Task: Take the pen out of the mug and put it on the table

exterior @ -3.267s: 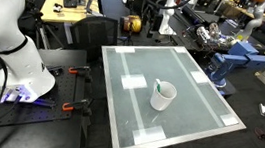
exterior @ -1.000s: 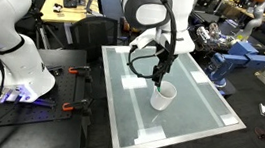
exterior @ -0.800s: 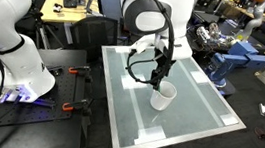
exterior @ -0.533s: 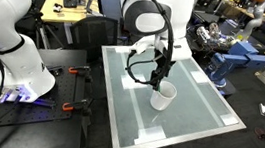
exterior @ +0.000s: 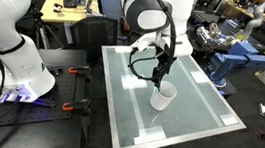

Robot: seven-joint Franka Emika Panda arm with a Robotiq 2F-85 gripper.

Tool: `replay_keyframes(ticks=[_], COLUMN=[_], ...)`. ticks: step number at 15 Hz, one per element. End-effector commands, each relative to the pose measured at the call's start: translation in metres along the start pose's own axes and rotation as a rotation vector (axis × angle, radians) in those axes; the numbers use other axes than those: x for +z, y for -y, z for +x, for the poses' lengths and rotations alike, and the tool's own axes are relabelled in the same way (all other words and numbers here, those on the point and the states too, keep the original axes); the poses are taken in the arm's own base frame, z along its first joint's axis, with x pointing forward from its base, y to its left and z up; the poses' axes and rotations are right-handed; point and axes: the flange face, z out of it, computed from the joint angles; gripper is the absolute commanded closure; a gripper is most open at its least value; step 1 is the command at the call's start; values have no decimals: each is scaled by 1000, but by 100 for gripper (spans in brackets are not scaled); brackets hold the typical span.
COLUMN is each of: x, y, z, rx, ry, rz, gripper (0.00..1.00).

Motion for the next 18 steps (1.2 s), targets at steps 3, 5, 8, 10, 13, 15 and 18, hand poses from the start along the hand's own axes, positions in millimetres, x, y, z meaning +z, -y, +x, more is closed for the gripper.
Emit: replay_keyframes(ticks=[3, 5, 8, 10, 13, 15, 18], x=[-1, 1, 3, 5, 11, 15, 18], y=[5, 4, 2, 2, 3, 3, 3], z=[0, -1, -1, -1, -2, -2, -2], rx=[11, 11, 12, 10, 6, 4, 4], ry=[6, 14, 21, 27, 40, 48, 54], rz=[-30, -36, -45, -50, -59, -66, -68], gripper=[1, 4, 13, 16, 16, 20, 33])
